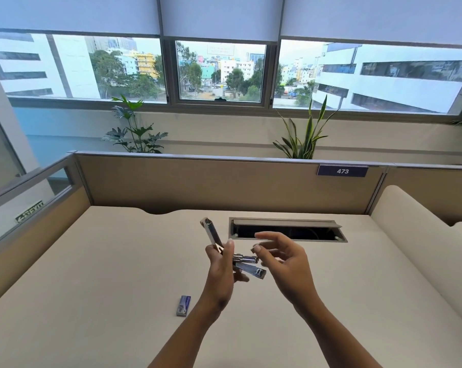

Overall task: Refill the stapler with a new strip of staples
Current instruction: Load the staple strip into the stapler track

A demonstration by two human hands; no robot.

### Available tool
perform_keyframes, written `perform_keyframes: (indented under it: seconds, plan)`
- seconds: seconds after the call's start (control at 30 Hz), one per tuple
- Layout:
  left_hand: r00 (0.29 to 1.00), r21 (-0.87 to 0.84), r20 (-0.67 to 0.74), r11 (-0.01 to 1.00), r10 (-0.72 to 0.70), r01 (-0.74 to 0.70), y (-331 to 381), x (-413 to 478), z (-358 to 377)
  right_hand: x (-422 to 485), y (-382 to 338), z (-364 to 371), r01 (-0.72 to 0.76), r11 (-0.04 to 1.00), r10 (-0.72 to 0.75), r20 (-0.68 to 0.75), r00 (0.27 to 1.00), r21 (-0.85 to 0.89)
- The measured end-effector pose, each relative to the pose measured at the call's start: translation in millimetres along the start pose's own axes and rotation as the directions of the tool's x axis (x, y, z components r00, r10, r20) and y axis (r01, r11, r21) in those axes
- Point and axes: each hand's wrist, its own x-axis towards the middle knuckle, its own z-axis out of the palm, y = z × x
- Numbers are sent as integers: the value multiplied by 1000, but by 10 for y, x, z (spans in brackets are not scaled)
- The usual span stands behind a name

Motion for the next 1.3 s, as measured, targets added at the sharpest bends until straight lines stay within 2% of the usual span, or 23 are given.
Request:
perform_keyframes:
  seconds: [0.13,0.3,0.57,0.73,0.83,0.9,0.97,1.03,1.13,1.3]
  plan:
    - [998,16,3,998,55,-55,-28,-87,22,-1,-67,-3,56,997,-57,17,998,48]
    - [992,-15,-94,996,83,-85,16,-135,49,-21,-132,28,78,996,-81,97,992,32]
    - [987,-126,-159,991,26,-46,32,-110,53,-13,-182,48,4,999,-7,58,998,52]
    - [988,-137,-147,988,45,-65,57,-101,71,-56,-180,119,71,995,-74,44,996,67]
    - [985,-183,-159,979,64,-94,59,-98,82,-150,-114,229,246,966,-247,-7,969,-83]
    - [981,-206,-180,973,67,-105,50,-86,103,-177,-71,259,415,867,-427,18,904,-278]
    - [979,-201,-191,973,72,-111,25,-64,106,-171,-45,243,516,752,-529,90,844,-411]
    - [979,-187,-189,976,74,-109,17,-49,84,-156,-34,217,547,677,-551,153,820,-492]
    - [979,-181,-198,980,42,-79,-10,-25,47,-134,-17,183,561,624,-541,218,812,-544]
    - [990,-206,-143,979,-20,-10,-28,-90,48,-36,29,63,550,597,-512,251,822,-584]
